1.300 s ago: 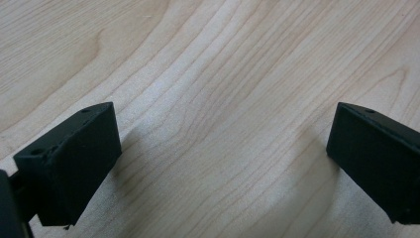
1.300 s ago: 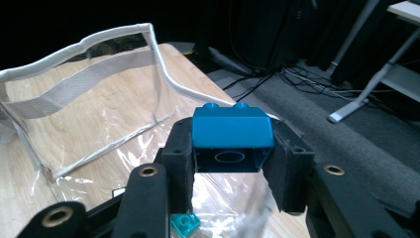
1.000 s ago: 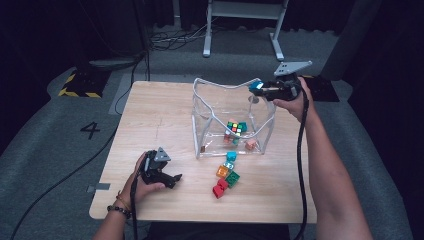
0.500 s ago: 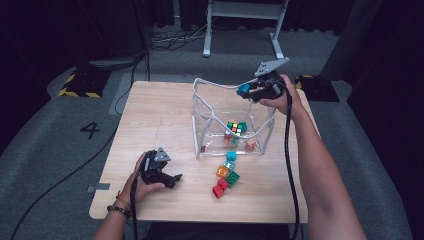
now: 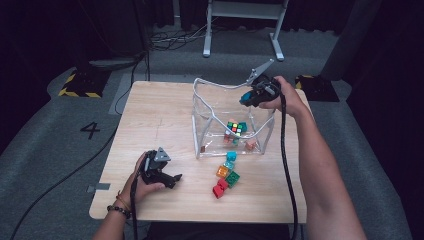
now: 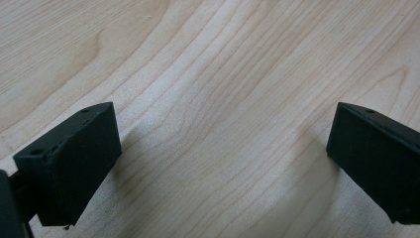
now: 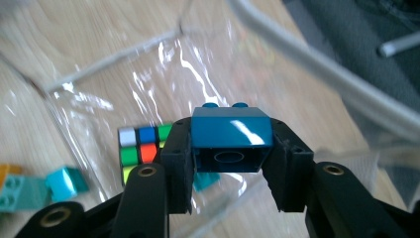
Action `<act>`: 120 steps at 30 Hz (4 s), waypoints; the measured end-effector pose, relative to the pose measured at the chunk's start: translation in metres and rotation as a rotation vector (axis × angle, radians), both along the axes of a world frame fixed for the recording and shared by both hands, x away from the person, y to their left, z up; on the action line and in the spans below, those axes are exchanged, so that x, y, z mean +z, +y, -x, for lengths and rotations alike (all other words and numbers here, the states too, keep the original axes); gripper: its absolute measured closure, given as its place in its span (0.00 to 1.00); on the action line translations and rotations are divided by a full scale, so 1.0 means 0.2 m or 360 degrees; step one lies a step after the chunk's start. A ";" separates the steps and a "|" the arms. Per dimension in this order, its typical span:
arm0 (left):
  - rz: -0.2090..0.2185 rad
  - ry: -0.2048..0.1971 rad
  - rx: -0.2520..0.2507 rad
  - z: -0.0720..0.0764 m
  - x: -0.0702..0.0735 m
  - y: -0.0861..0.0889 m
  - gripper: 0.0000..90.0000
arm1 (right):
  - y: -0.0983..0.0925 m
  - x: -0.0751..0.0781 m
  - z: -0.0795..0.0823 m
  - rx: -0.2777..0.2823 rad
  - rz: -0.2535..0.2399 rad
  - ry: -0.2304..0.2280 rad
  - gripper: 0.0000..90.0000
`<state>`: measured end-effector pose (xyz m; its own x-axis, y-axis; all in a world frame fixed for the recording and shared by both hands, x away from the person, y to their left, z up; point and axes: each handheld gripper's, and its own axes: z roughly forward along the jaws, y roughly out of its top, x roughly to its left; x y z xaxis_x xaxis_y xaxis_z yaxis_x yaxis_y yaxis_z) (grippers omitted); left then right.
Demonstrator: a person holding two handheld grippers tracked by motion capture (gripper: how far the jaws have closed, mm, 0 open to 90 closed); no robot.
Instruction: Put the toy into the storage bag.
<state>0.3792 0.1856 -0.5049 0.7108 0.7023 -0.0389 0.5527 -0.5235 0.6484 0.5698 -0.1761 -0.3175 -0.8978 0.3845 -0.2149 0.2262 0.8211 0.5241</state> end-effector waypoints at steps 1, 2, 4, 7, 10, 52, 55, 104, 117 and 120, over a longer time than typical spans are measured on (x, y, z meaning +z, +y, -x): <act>0.0000 0.0000 0.0000 0.00 0.00 0.00 0.01 | -0.01 0.00 0.00 -0.0022 0.0051 0.0039 0.65; 0.0000 0.0000 0.0000 0.00 0.00 0.00 0.01 | -0.02 0.00 -0.01 -0.0009 0.0100 0.0048 0.65; 0.0000 0.0000 0.0000 0.00 0.00 0.00 0.01 | -0.04 -0.01 -0.01 -0.0024 0.0155 0.0059 0.65; 0.0000 0.0001 0.0000 0.00 0.00 0.00 0.01 | -0.09 0.00 0.00 -0.0025 0.0200 0.0080 0.65; 0.0001 0.0000 0.0000 0.00 0.00 0.00 0.01 | -0.12 0.01 0.00 -0.0052 0.0232 0.0077 0.65; 0.0001 -0.0002 0.0003 0.00 0.00 0.00 0.01 | -0.51 -0.03 0.70 -0.0091 -0.0804 -0.0346 0.47; 0.0001 -0.0002 0.0002 0.00 0.00 0.00 0.01 | -0.52 -0.08 0.78 -0.0087 -0.0835 -0.0351 0.46; 0.0001 -0.0010 0.0003 0.00 0.00 0.00 0.01 | -0.03 -0.93 0.99 0.0008 -0.0581 0.0146 0.46; 0.0000 -0.0004 0.0007 0.00 0.00 0.00 0.01 | -0.15 -0.91 0.97 -0.0005 -0.0599 0.0093 0.48; 0.0003 -0.0002 0.0009 0.00 0.00 0.00 0.01 | -0.19 -0.88 0.96 -0.0039 -0.0622 0.0076 0.48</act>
